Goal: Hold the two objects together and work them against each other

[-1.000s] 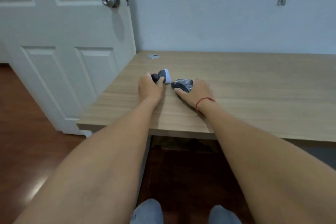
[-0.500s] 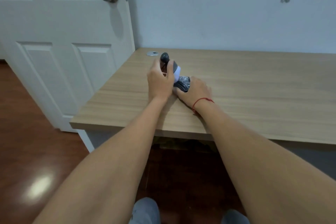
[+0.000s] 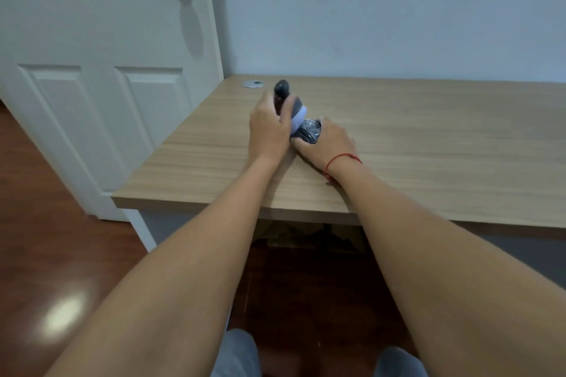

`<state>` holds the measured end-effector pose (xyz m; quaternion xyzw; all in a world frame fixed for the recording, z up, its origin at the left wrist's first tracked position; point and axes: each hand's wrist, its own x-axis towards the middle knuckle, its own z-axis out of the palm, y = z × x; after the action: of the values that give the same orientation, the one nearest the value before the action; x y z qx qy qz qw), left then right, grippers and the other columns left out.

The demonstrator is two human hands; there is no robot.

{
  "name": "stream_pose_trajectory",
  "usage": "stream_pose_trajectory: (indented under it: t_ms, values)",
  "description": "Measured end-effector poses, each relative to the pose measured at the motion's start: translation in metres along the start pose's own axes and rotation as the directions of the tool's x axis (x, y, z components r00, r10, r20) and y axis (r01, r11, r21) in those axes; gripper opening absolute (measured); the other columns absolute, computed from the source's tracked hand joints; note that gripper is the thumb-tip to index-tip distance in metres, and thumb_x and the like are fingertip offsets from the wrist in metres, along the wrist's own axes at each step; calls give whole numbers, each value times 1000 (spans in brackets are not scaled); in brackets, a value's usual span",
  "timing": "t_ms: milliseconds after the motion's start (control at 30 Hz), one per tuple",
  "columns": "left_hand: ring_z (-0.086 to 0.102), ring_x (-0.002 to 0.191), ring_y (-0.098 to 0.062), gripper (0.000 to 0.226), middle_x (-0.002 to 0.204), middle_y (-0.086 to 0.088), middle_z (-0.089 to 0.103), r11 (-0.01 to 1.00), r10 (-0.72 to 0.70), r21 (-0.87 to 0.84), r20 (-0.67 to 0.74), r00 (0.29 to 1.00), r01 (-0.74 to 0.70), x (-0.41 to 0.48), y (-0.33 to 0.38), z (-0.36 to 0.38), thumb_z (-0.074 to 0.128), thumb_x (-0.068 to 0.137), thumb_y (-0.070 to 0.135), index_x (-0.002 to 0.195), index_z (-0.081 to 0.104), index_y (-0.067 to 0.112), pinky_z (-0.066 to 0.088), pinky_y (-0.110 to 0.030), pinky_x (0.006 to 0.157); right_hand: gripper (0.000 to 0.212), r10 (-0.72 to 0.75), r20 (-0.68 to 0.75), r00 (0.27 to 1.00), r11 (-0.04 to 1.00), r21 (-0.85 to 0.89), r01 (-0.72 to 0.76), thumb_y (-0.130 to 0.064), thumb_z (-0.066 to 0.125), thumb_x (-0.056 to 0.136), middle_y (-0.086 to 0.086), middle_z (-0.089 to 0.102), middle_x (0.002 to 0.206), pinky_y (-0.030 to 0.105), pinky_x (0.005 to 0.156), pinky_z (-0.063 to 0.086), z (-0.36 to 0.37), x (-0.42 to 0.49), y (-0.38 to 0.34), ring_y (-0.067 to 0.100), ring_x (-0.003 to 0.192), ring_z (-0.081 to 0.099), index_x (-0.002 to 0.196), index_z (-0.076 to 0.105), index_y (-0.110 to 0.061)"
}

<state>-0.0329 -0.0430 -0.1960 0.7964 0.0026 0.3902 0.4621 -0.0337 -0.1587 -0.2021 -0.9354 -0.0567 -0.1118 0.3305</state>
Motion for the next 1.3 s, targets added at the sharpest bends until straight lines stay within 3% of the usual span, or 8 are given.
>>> stream_pose_trajectory:
  t_ms: [100, 233, 433, 667, 800, 900, 1100, 1300]
  values:
    - [62, 92, -33, 28, 97, -18, 68, 995, 25, 98, 59, 998, -31, 0, -1, 3, 60, 91, 26, 99, 60, -1, 48, -39, 81, 47, -15, 2, 1000, 1000, 24, 15, -50, 65, 73, 5, 67, 102, 39, 88, 49, -1, 1, 1, 28, 97, 62, 105, 59, -16]
    - [59, 100, -35, 26, 105, -20, 66, 958, -139, 254, -4, 990, 136, 2, -5, -1, 57, 93, 23, 101, 59, -2, 43, -37, 81, 52, -50, -9, 999, 995, 85, 51, -46, 72, 71, 2, 67, 107, 40, 90, 51, -2, -1, 2, 25, 98, 63, 113, 59, -18]
    - [63, 79, -29, 28, 83, -14, 69, 999, -40, -28, -45, 998, 39, -2, 4, -4, 58, 93, 28, 88, 61, 0, 52, -39, 75, 61, -90, -48, 995, 975, 201, 98, -28, 79, 70, 5, 65, 120, 36, 93, 50, -2, 2, 5, 25, 108, 61, 124, 55, -14]
    - [61, 93, -35, 26, 97, -20, 67, 969, -135, 211, 33, 990, 125, 0, -5, -3, 56, 94, 24, 94, 60, -1, 44, -35, 77, 62, -46, -37, 998, 947, 315, 56, -23, 82, 69, 5, 63, 118, 25, 83, 46, -1, 4, 10, 17, 99, 59, 123, 54, -12]
    - [61, 87, -34, 29, 91, -19, 66, 994, -53, 100, -1, 999, 52, -2, 2, -3, 54, 95, 26, 91, 59, -2, 44, -35, 73, 60, -50, -25, 998, 939, 339, 56, -20, 81, 71, 5, 63, 116, 23, 79, 42, -2, 4, 10, 14, 93, 55, 123, 53, -11]
    - [61, 80, -29, 29, 84, -15, 66, 1000, 5, 28, 31, 1000, -6, -4, 4, -1, 54, 95, 28, 88, 58, 0, 48, -36, 72, 55, -54, -30, 998, 944, 325, 61, -20, 80, 71, 6, 64, 113, 25, 78, 42, 0, 6, 11, 19, 95, 60, 119, 55, -11]
    - [59, 95, -35, 26, 101, -21, 65, 969, -88, 236, 39, 995, 77, -3, -1, -2, 52, 96, 23, 97, 58, -2, 42, -36, 78, 60, -24, -51, 998, 970, 240, 35, -34, 80, 69, 5, 65, 116, 40, 92, 53, 3, 8, 12, 24, 105, 61, 121, 56, -16]
    - [55, 69, -24, 26, 74, -11, 60, 992, 128, 14, 52, 990, -129, -13, 12, 0, 57, 94, 24, 79, 53, 4, 44, -32, 65, 38, 12, -35, 999, 980, 201, -5, -36, 70, 73, 10, 69, 95, 44, 79, 56, 5, 10, 10, 29, 88, 66, 99, 61, -10]
